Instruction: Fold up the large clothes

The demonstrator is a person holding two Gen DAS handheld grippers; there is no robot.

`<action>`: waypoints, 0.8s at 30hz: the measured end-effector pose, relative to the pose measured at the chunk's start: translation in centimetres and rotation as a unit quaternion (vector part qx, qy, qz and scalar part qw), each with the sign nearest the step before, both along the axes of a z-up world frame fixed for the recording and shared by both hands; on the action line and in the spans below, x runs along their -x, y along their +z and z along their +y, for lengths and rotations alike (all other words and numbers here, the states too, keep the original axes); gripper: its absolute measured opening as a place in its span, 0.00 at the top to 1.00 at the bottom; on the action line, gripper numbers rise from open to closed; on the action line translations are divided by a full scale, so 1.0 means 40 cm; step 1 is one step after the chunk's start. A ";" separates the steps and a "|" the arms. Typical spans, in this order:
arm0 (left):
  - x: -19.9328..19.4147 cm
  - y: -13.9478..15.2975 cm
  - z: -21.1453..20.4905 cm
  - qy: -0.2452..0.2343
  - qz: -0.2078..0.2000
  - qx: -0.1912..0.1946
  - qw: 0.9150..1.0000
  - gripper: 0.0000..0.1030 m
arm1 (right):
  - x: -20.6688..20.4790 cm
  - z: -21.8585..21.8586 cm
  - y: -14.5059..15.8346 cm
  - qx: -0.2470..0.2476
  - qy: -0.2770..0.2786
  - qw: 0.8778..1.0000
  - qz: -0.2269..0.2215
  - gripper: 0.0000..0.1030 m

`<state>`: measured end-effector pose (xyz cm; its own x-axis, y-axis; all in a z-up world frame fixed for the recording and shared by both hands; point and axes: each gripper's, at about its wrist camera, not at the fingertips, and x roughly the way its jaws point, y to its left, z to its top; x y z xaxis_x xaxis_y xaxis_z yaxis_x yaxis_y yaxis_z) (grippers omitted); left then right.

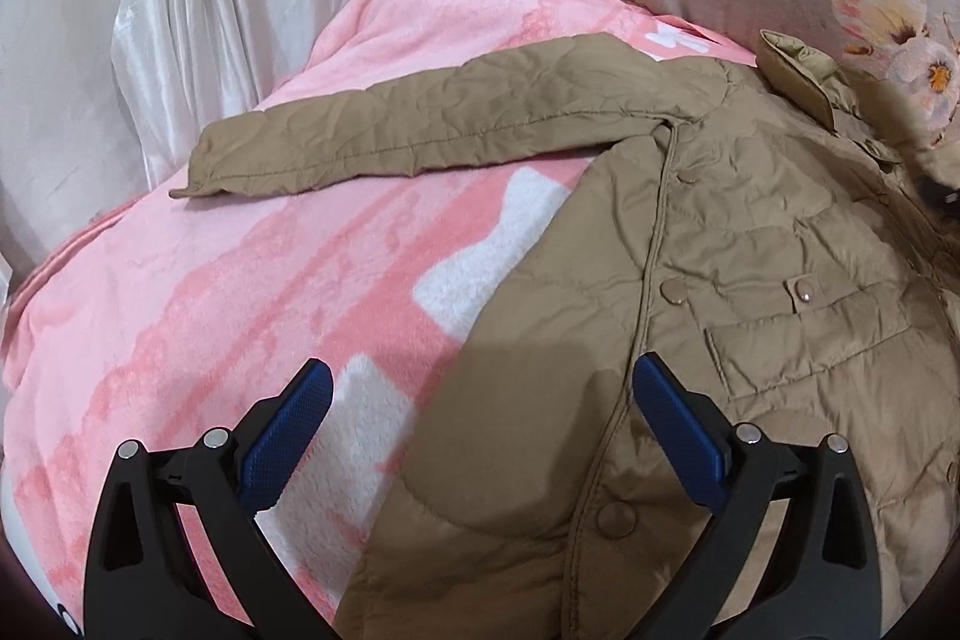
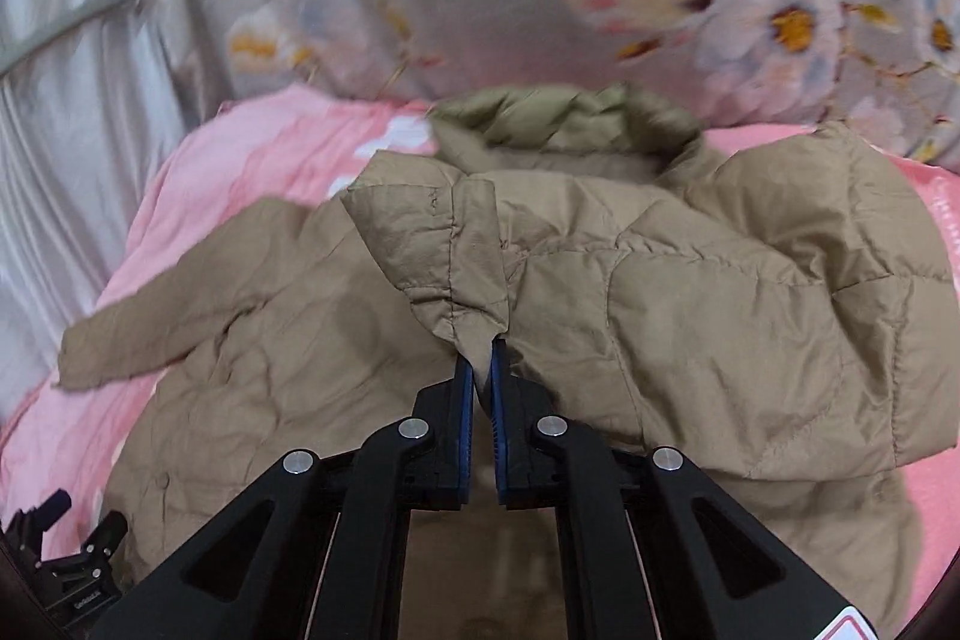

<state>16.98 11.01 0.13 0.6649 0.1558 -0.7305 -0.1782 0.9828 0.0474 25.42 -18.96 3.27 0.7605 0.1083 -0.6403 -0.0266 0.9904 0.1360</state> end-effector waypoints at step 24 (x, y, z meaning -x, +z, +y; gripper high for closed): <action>-0.236 0.096 -0.139 -0.142 0.062 0.294 0.943 0.05 | 0.222 -0.228 0.004 -0.052 -0.107 0.993 -0.002 0.37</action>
